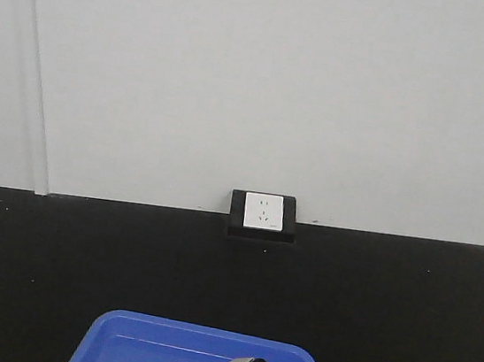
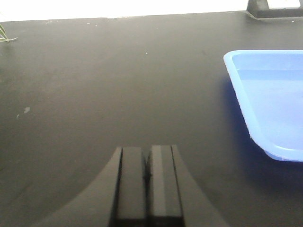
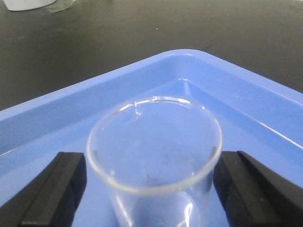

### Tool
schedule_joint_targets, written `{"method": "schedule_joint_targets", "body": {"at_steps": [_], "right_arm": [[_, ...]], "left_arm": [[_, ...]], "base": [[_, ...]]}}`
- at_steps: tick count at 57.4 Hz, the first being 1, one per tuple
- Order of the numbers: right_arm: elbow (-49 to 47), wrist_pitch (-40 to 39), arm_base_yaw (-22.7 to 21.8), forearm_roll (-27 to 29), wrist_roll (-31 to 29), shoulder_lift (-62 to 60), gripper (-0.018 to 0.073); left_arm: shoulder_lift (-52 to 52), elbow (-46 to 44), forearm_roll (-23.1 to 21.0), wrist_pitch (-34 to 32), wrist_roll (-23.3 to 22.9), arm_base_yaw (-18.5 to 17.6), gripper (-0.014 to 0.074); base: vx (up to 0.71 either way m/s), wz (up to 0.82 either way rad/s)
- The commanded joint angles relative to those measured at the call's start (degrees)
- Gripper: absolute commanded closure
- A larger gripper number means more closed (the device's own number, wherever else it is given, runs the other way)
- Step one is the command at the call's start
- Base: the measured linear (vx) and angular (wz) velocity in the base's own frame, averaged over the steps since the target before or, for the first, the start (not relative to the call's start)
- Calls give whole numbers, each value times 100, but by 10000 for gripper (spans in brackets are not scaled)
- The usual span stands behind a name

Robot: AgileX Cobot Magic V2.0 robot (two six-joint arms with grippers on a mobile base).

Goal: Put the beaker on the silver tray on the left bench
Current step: 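Lower the open right gripper around the clear glass beaker, then close the right gripper on the beaker and lift it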

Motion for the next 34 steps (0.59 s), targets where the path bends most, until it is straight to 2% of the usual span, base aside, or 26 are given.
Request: {"method": "schedule_joint_targets", "body": {"at_steps": [1, 14, 21, 27, 34], "right_arm": [[-301, -490, -8, 29, -11, -150, -31], [-649, -475, -8, 29, 9, 51, -29], [-745, -447, -8, 46, 9, 75, 25], [-745, -440, -8, 57, 9, 75, 183], [-745, -385, -8, 32, 15, 65, 463]], "left_arm": [[-90, 159, -9, -443, -8, -39, 595], [-90, 159, -9, -443, -8, -39, 595], [-90, 159, -9, -443, -8, -39, 595], [-90, 159, -9, -443, -8, -39, 595], [-90, 159, -9, -443, -8, -39, 595]], "base": [[0, 0], [0, 0], [0, 0], [0, 0], [0, 0]]}}
